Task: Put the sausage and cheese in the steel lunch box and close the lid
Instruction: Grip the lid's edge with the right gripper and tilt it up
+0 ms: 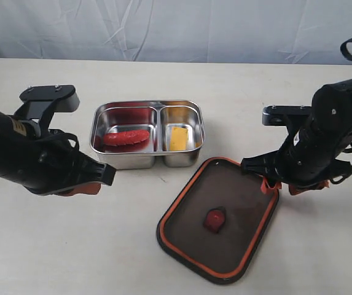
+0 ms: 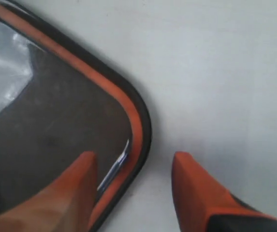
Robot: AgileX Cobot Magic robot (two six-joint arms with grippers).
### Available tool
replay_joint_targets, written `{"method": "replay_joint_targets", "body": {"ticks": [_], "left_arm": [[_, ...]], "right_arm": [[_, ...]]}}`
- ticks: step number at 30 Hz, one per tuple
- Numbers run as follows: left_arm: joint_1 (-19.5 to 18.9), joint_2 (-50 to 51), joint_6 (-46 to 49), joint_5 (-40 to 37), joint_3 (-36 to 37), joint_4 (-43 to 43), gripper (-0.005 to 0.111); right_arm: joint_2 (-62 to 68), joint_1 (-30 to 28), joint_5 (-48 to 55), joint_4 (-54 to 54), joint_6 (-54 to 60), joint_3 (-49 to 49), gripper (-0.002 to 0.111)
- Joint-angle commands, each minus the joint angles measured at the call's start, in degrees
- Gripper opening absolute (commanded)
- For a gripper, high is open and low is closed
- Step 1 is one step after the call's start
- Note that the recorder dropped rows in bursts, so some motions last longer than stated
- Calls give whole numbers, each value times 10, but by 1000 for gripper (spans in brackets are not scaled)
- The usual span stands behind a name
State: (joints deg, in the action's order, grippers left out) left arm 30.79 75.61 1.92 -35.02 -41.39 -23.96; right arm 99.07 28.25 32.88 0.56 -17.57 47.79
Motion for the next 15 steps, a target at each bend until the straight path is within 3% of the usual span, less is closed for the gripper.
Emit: {"method": "replay_joint_targets", "body": {"ticks": [1, 7, 9, 13, 15], "left_arm": [[1, -5, 3, 7, 3, -6, 0], [1, -5, 3, 6, 3, -10, 0], [1, -5, 3, 6, 3, -10, 0], [1, -5, 3, 8, 3, -10, 0], [1, -5, 3, 3, 3, -10, 0]], "right_arm": [[29, -3, -27, 0, 5, 0, 48], [56, -3, -54, -1, 5, 0, 47], [63, -3, -53, -1, 5, 0, 38], [64, -3, -45, 0, 5, 0, 3], [64, -3, -20, -6, 5, 0, -1]]}}
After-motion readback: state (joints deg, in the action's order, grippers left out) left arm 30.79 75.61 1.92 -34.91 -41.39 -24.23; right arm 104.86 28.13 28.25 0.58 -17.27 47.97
